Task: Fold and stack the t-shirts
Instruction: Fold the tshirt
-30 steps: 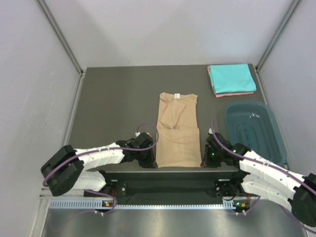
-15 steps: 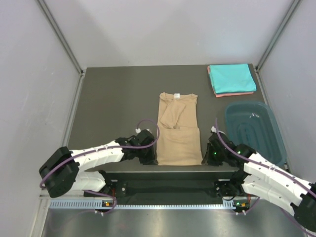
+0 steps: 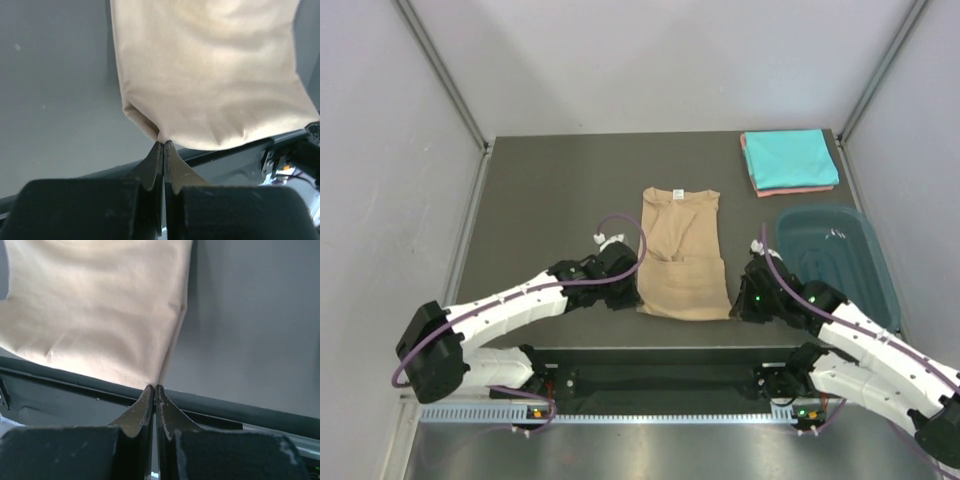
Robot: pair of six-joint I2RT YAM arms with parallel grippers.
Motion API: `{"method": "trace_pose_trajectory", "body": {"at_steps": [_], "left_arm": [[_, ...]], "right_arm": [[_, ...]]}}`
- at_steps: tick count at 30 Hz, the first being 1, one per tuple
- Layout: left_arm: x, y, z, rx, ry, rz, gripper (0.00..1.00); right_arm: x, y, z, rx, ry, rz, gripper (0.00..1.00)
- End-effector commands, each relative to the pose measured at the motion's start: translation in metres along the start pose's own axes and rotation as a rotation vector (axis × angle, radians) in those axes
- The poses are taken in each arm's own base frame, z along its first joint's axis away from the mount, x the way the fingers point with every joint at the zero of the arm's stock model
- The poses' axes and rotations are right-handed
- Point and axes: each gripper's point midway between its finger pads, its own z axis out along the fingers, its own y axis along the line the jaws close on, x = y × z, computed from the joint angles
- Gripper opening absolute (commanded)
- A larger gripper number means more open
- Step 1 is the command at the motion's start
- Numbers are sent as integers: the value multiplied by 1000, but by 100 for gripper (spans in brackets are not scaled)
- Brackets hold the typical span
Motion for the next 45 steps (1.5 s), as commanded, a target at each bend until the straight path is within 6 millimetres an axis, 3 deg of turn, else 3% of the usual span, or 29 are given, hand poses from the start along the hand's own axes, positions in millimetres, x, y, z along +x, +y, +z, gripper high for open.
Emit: {"method": "trace_pose_trajectory", "body": {"at_steps": [1,5,11,14,16,17,18,20,24,27,31,32,38,45], "left_arm": [[-35,-9,-16,-21,-128,29,0],[-63,-13,-18,-37,-172,30,0],[-123,-29,-8,25,-247,40,0],[-168,-49,-12,64,-301,71,0],[-194,-53,-12,82,-333,68,0],[-203,-55,-2,85,-331,70,0],[-227,-59,-9,97,-374,62,0],[-250,-71,-7,144,-392,69,0],[-301,-71,-1,167,-460,62,0],[-330,-75,16,192,-478,78,0],[-353,-71,52,263,-465,65,0],[-356,-67,70,270,-446,51,0],[-376,-52,121,302,-393,12,0],[-390,-43,144,341,-402,22,0]], "right_arm": [[-29,14,-15,13,-77,-61,0],[-57,22,-16,35,-116,-91,0],[-114,40,-10,-2,-157,-112,0],[-148,49,-8,-11,-178,-127,0],[-169,46,-6,8,-197,-125,0],[-180,57,-3,-21,-182,-130,0],[-191,53,-1,-11,-188,-124,0],[-212,58,3,-21,-189,-118,0],[-252,56,10,-13,-206,-107,0],[-279,55,26,-15,-198,-107,0],[-307,56,56,-27,-201,-121,0],[-314,56,68,-31,-193,-120,0],[-348,38,108,-17,-212,-58,0],[-370,23,135,-13,-235,-21,0]]}}
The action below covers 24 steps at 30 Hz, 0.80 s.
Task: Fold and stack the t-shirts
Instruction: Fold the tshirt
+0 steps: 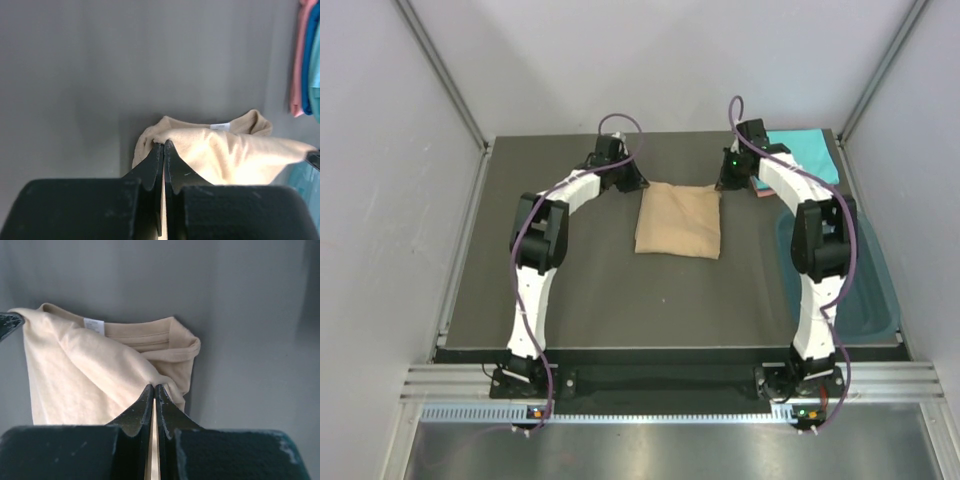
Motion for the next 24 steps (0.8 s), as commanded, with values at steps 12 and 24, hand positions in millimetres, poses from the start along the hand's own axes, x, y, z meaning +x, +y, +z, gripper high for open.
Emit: {"method": "trace_pose_trajectory", "body": {"at_steps": [12,24], "left_arm": [[-68,-36,-14,187,-118,64,33],[-44,-47,-57,155,-87,189,36]], "right_arm": [[-63,-8,-2,-13,-165,56,42],[-12,-6,4,-109,-35,-73,68]]}}
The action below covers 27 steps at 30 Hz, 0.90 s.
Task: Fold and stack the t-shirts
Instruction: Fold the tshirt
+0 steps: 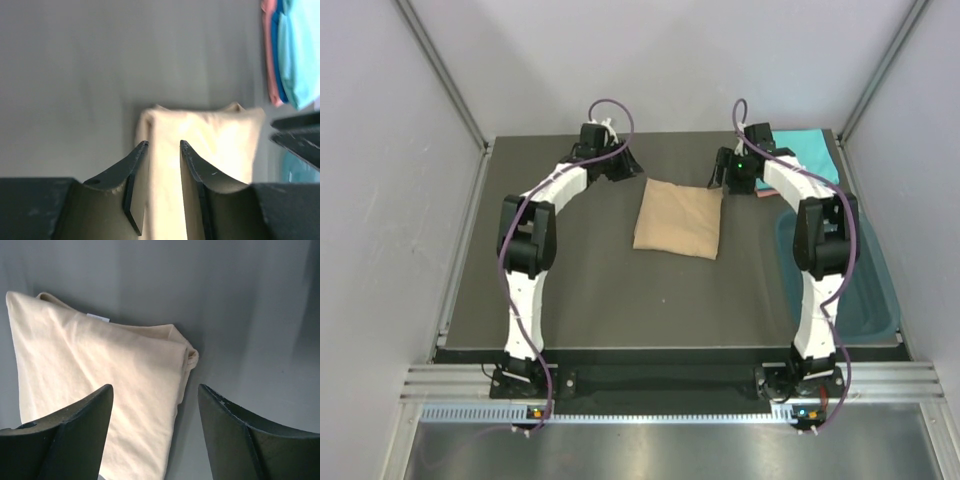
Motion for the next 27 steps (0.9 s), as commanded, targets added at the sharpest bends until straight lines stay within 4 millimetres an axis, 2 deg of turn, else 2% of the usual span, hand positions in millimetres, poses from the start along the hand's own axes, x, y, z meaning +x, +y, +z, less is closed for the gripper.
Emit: {"method": "trace_pose_trajectory", "body": {"at_steps": [1,5,11,14,17,18,24,27], "left_arm": [[1,-37,-18,101,-9,72,36],[12,-32,-4,137,16,53,35],[29,-7,31,124,50,31,35],[30,-1,44,115,51,3,34],[30,3,53,112,53,-20,34],[31,6,55,100,53,-27,34],[30,23,65,25,64,-56,33],[29,24,63,21,74,-69,33]], "right_arm": [[-11,10,-8,-60,-33,-86,68],[-6,2,11,-74,-4,-82,66],[1,-15,28,-55,-2,-66,57],[5,-27,37,-50,3,-40,50],[3,-37,41,-64,0,-6,35],[2,-37,41,-72,-5,1,26],[1,-40,47,-109,-3,30,13],[-2,-41,46,-112,-15,47,8]]}}
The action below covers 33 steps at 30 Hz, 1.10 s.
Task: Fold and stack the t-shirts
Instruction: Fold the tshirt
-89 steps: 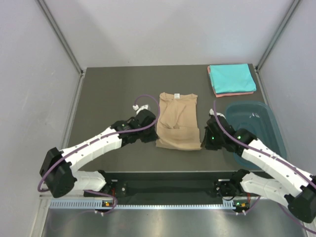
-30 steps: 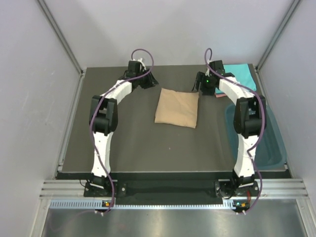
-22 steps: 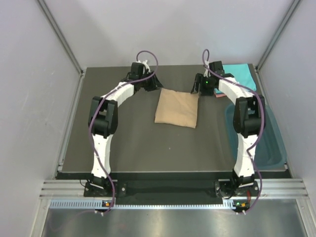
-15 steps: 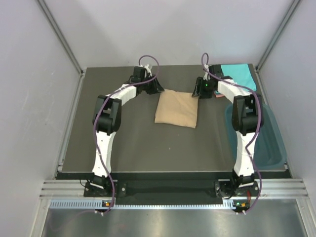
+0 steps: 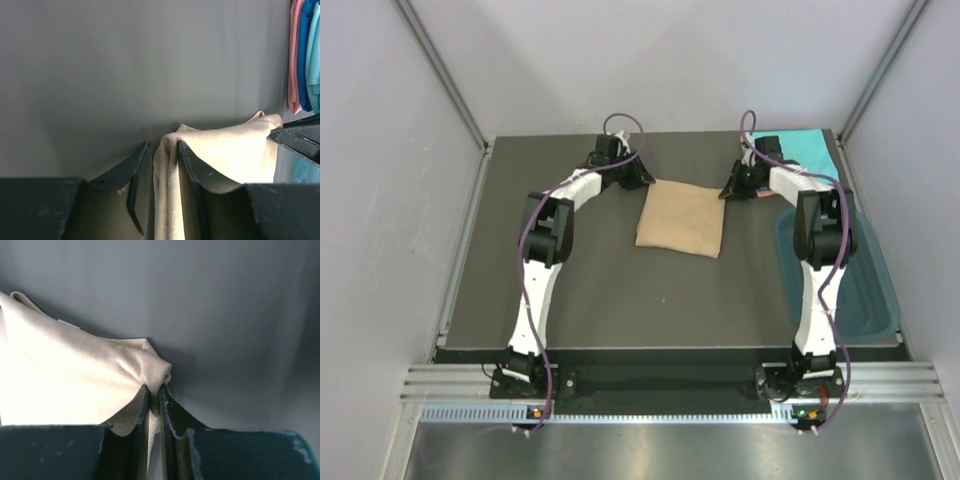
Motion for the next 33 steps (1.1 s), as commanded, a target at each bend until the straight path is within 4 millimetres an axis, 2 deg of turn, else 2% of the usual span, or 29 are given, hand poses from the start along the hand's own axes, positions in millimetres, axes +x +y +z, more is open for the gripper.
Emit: {"method": "trace_pose_trajectory", "body": {"at_steps": [1,4,5,6,7,8,9,10,11,12,14,15,17,18,20,21,24,29,32,33], "left_arm": [[-12,5,-5,-30,-14,-15,33],[-29,-6,-25,-29,-39,11,34],[-35,-9,-32,-36,-50,19,34],[-46,-18,-44,-36,-73,33,35],[-50,-11,-53,-68,-68,29,35],[-56,-10,-62,-96,-82,28,35],[-66,-17,-76,-104,-101,35,35],[-62,-13,-86,-134,-79,27,35],[-62,-15,-93,-142,-78,39,35],[-55,-21,-104,-136,-63,66,36],[-44,-25,-116,-126,-48,74,36],[-24,-28,-127,-106,-11,61,36],[-9,-36,-135,-54,3,65,36],[16,-36,-142,-40,39,58,36],[35,-38,-147,-26,52,76,40],[52,-36,-151,-23,72,88,40],[80,-42,-156,19,96,125,41],[110,-36,-152,7,115,170,43],[129,-29,-144,-14,152,184,43],[132,-26,-143,-22,155,192,43]], "right_arm": [[-19,-3,4,-23,-60,1,8],[-32,4,-7,-30,-77,4,17],[-37,5,-11,-28,-89,4,30],[-42,9,-17,-29,-104,2,35],[-50,15,-30,-28,-126,3,38],[-53,17,-37,-21,-134,3,47],[-54,19,-44,-15,-139,2,50],[-57,29,-58,-28,-148,-12,53],[-54,33,-64,-38,-141,-19,56],[-53,43,-76,-65,-137,-31,57],[-37,50,-86,-79,-85,-52,57],[-23,49,-87,-82,-51,-53,56],[-5,58,-102,-92,-18,-94,54],[11,59,-109,-93,8,-99,52],[33,57,-115,-82,49,-113,49],[48,55,-122,-75,69,-118,48],[82,44,-129,-34,124,-146,45],[127,39,-122,-30,185,-183,43],[145,34,-113,-3,213,-199,43],[146,33,-109,4,202,-202,43]]}}
